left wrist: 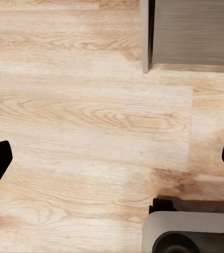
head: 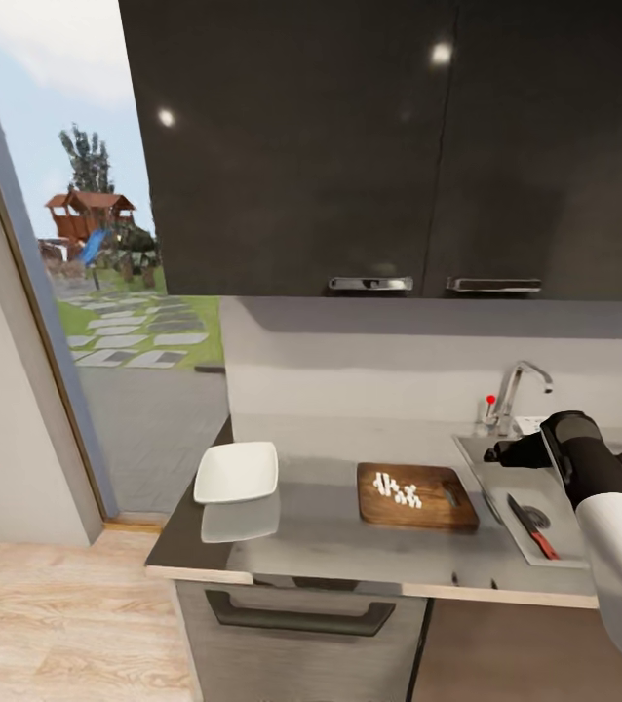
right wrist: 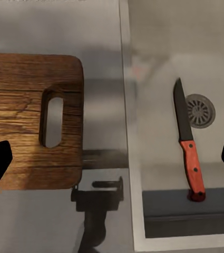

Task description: In the kitchen, take the Vidalia onion out of the sink, dice it on the chopping board with the paring knife, put the diced onion into the bowl on the countertop, then place both the paring knife and the chopping board into the sink.

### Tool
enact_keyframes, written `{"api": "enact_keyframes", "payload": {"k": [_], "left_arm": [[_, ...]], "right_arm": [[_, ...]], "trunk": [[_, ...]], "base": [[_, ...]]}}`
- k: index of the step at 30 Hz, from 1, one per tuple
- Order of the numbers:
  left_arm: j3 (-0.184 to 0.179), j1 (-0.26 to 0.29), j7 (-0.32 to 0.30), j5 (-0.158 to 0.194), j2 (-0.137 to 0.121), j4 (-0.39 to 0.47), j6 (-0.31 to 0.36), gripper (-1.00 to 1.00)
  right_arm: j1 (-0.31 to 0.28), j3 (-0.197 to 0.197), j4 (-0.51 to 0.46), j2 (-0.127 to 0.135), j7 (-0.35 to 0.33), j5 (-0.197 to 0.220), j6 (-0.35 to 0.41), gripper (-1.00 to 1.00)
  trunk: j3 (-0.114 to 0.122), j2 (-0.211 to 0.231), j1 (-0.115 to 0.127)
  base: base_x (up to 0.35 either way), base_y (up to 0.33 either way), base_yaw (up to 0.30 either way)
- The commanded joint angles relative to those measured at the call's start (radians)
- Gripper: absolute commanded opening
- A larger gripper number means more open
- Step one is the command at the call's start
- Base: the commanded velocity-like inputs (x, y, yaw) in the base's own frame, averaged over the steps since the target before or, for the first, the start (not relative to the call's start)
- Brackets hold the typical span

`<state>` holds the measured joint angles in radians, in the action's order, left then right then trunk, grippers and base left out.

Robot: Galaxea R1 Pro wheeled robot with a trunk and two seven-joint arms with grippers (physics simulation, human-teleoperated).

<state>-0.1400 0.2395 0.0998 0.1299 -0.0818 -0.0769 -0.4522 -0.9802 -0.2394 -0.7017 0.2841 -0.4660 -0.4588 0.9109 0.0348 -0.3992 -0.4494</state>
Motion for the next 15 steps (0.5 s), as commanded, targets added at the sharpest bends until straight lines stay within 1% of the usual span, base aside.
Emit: {"api": "enact_keyframes", "payload": {"k": [1,4,11,15], "left_arm": [[-0.009,0.001,0.000,0.009,0.000,-0.004,-0.006,1.00],[-0.009,0.001,0.000,0.009,0.000,-0.004,-0.006,1.00],[-0.009,0.001,0.000,0.009,0.000,-0.003,-0.006,1.00],[-0.009,0.001,0.000,0.010,0.000,-0.004,-0.006,1.00]], "right_arm": [[0.000,-0.003,-0.001,0.000,-0.010,-0.011,0.002,1.00],[0.000,-0.002,-0.001,0.000,-0.010,-0.011,0.001,1.00],[0.000,-0.001,0.001,0.000,-0.010,-0.011,0.000,1.00],[0.000,-0.001,0.002,0.000,-0.010,-0.011,0.000,1.00]], "trunk": [[-0.002,-0.001,-0.001],[-0.007,-0.001,-0.001],[-0.018,-0.001,-0.001],[-0.024,-0.001,-0.001]], "base": [[0.171,0.000,0.000],[0.252,0.000,0.000],[0.050,0.000,0.000],[0.218,-0.007,0.000]]}}
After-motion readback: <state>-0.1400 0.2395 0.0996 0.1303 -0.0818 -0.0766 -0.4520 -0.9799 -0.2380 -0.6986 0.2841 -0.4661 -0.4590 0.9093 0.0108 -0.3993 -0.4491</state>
